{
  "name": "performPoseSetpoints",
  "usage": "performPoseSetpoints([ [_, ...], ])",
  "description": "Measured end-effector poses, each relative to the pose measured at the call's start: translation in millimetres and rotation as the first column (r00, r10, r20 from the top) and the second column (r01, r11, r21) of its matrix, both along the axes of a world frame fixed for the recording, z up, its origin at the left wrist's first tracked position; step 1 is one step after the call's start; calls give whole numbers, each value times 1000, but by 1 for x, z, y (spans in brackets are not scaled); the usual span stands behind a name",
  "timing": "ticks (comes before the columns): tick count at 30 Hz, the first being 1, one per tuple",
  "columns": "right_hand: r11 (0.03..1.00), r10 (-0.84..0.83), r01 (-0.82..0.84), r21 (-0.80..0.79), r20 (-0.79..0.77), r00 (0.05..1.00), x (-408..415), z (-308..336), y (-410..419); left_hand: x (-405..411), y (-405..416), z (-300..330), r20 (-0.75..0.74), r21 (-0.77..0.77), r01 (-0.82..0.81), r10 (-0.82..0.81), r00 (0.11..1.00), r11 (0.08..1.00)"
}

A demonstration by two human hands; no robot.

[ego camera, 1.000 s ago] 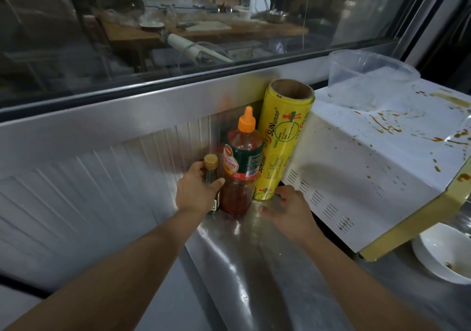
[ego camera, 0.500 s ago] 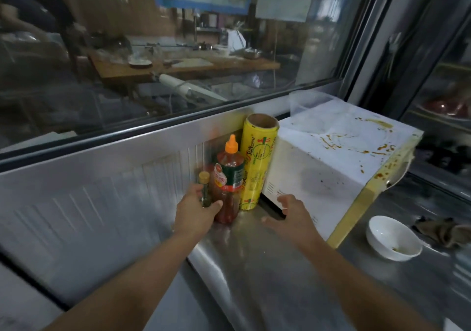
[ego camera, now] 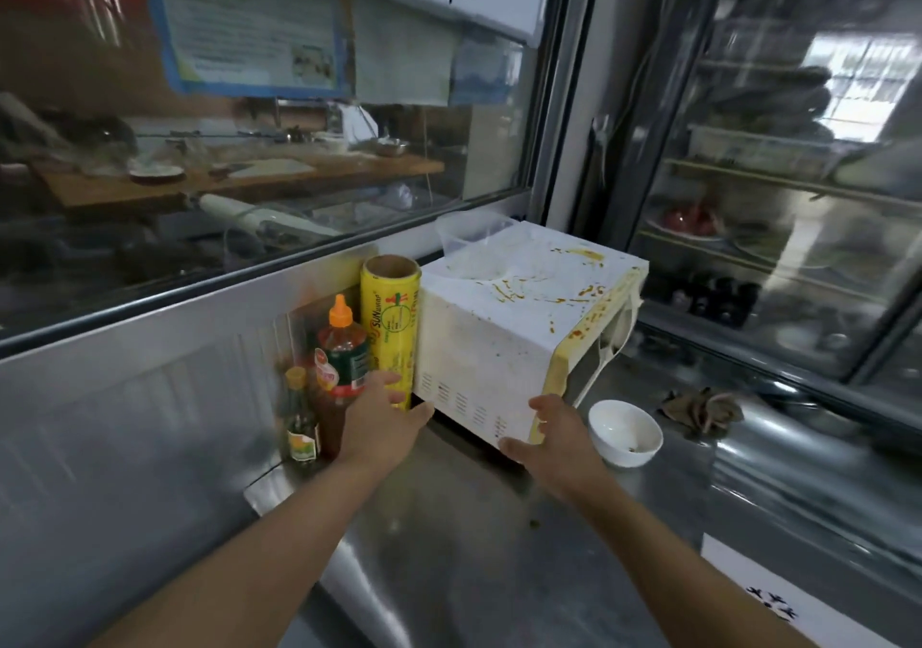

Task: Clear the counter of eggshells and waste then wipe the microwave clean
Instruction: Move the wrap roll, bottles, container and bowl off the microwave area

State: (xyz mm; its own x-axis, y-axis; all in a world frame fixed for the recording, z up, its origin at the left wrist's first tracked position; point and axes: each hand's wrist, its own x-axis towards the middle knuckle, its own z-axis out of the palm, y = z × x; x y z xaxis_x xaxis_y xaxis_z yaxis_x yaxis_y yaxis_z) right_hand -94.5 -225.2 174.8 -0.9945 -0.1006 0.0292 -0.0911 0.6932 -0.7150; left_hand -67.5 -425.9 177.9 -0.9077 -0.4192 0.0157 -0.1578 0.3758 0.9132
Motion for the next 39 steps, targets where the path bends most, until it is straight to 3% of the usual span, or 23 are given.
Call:
performPoseSetpoints([
  [12, 991, 42, -47, -129, -42, 998, -18, 33, 47, -17, 63, 34, -42, -12, 19, -19, 999, 1000],
  [21, 976, 92, -111, -188, -108, 990, -54, 69, 67, -54, 69, 70, -96, -52, -66, 61, 993, 996],
  [31, 982, 58, -94, -165, -208, 976, -115, 92, 53, -156, 44, 99, -162, -126, -111, 90, 983, 986],
  [39, 996, -3, -16, -87, -211, 977, -169, 84, 28, -248, 20, 98, -67, -237, -182, 171, 983, 954],
])
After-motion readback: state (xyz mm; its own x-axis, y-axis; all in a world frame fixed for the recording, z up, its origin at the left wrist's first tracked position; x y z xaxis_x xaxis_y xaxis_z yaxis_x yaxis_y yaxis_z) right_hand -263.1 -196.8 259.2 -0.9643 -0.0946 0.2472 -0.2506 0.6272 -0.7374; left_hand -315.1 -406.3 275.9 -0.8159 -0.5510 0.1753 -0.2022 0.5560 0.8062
